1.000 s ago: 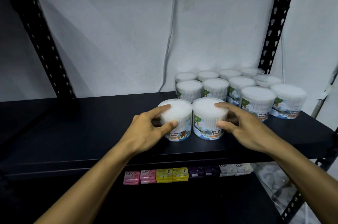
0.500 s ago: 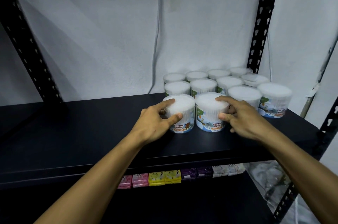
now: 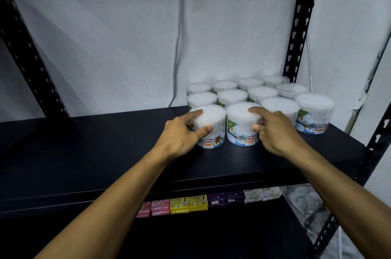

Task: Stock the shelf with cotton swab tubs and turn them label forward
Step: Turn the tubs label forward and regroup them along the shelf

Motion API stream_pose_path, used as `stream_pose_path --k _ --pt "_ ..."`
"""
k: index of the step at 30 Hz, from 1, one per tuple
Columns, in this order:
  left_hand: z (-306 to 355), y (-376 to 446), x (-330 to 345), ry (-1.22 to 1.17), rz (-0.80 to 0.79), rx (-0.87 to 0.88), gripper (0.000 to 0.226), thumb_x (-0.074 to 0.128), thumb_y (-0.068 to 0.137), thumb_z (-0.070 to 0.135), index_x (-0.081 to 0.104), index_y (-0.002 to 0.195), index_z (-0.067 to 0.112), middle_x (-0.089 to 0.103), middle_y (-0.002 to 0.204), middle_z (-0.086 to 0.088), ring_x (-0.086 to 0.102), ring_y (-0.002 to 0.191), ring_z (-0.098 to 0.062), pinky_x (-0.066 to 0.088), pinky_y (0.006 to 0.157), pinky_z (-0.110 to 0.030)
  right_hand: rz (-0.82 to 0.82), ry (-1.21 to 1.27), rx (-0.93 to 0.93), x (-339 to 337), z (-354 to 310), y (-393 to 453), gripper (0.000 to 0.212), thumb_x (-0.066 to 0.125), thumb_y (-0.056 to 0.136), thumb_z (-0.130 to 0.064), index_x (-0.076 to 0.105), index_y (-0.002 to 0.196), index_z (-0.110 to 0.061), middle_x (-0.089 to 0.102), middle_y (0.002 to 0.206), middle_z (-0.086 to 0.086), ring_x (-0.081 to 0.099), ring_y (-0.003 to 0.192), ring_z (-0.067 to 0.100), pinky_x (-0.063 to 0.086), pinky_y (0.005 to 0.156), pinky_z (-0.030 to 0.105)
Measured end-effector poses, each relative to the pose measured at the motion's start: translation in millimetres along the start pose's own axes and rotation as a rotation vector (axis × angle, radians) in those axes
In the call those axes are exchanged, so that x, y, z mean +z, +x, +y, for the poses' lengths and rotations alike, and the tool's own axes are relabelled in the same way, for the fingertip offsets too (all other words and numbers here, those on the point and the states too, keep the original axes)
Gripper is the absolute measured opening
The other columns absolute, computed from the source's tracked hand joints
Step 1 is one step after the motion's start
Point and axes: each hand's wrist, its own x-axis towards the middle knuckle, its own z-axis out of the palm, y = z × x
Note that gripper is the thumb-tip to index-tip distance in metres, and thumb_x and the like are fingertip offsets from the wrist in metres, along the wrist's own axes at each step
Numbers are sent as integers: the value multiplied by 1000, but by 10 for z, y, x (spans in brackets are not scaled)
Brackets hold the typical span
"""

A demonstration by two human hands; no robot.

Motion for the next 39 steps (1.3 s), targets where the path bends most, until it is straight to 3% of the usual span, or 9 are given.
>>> stream_pose_path --k 5,9,14,32,36,39 --pt "21 17 23 10 4 -5 62 69 83 50 49 139 35 62 126 -6 59 112 -11 41 90 -17 28 -46 35 -21 -106 -22 50 52 92 -11 46 137 -31 42 99 10 45 87 24 38 82 28" --pt "17 26 27 9 8 -8 63 70 81 52 50 138 35 64 124 -7 60 110 -10 41 89 -15 19 -70 64 -34 -157 -23 50 50 94 -11 43 139 -31 39 100 7 51 99 32 35 79 27" --pt "25 28 30 38 10 -2 63 68 82 52 48 140 35 63 126 -7 59 114 -13 41 91 -18 19 -80 66 -40 -199 -19 50 50 95 -13 42 141 -29 37 99 8 51 104 34 39 91 32" --pt "-41 38 76 67 30 11 65 65 82 57 45 141 38 62 128 -5 56 119 -13 36 92 -17 -17 -108 40 -25 -161 -14 51 46 96 -14 36 144 -29 37 99 8 48 106 34 38 91 33" --pt "-79 39 87 113 35 23 70 59 82 64 37 145 41 62 126 -6 57 119 -18 41 102 -30 -35 -141 32 -4 -143 -26 53 43 98 -16 28 147 -30 37 100 10 48 104 35 38 85 34" --pt "-92 7 99 337 69 53 82 48 82 74 16 150 41 65 123 -3 57 118 -28 46 98 -45 -13 -291 -27 0 -166 -109 66 45 96 -12 13 151 -30 44 107 17 48 89 31 37 70 34"
